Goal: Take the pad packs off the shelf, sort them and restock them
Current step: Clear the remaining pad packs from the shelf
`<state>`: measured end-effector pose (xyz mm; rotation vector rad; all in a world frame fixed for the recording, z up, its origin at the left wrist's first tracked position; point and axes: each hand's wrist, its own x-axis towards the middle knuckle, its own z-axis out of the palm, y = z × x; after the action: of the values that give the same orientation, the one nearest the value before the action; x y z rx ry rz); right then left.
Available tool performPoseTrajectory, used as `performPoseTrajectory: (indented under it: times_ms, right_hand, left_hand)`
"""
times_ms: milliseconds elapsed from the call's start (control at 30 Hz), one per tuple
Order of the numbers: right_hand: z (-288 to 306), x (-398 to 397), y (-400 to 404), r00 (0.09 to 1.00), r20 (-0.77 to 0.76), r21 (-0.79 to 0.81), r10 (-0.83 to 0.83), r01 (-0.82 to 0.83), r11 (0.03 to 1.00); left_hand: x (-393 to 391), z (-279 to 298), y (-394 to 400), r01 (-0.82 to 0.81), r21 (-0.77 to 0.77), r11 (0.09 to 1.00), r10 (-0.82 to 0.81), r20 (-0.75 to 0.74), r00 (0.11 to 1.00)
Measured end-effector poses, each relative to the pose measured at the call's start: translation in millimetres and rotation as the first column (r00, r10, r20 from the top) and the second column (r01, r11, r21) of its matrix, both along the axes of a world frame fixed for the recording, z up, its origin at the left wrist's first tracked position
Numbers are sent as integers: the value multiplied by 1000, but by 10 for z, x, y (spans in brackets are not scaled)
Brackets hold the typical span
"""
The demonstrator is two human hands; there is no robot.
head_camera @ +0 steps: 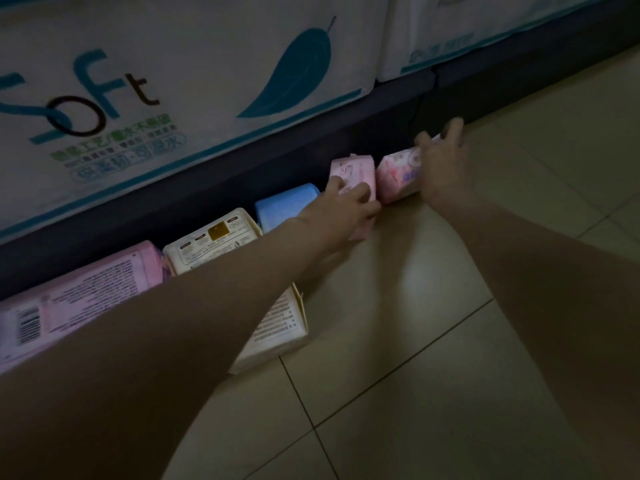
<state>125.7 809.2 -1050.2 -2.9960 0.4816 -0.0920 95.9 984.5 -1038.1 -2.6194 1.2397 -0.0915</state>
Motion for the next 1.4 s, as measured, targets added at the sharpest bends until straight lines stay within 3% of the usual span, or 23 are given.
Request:
performPoseTrajectory:
  times_ms: [67,233,333,433,533,833,967,1067,1167,1233,1400]
  right_hand:
    - [13,-26,-61,1000,-5,-6,11,-11,1000]
    - [36,-59,-140,997,-37,25,-64,65,998]
    - [-45,12,-142,998,-54,149,-29,37,988]
    - [-59,43,-66,983,-73,330,168,-135,934]
    - [0,16,3,980,-45,420,193,-156,894]
    - [117,-268,120,983,-59,375,174,-139,916]
    - [211,-612,409,985,-22,364,174,-154,918]
    - [304,-886,832,954,23,385,301,-286,878]
    - [423,-1105,1306,917,74,363,393,-391,845]
    - [544,-1219,1640,886,66,343,459,-452,824]
    - [895,-1387,2762,751,141,306,645,-652,693]
  left_hand:
    - [83,-96,24,30,158,987,-6,-151,989]
    - [196,-39,15,157,144,977,-101,-337,936]
    - [178,40,-5,35,237,971,16,-209,978]
    - [154,5,52,-160,259,952,183,-64,981]
    - [80,31,178,-258,203,945,269,-29,963]
    - [-239,131,521,-210,108,972,218,-71,973]
    - [-408,295,757,-224,173,959,237,-55,970]
    - [-614,458,1106,-199,174,964,214,-73,974]
    - [-896,588,1647,-31,16,999,32,-5,999]
    - [-1081,686,2120,29,5,1000,-29,37,999]
    - [-1751,983,3464,-171,29,985,171,-13,985]
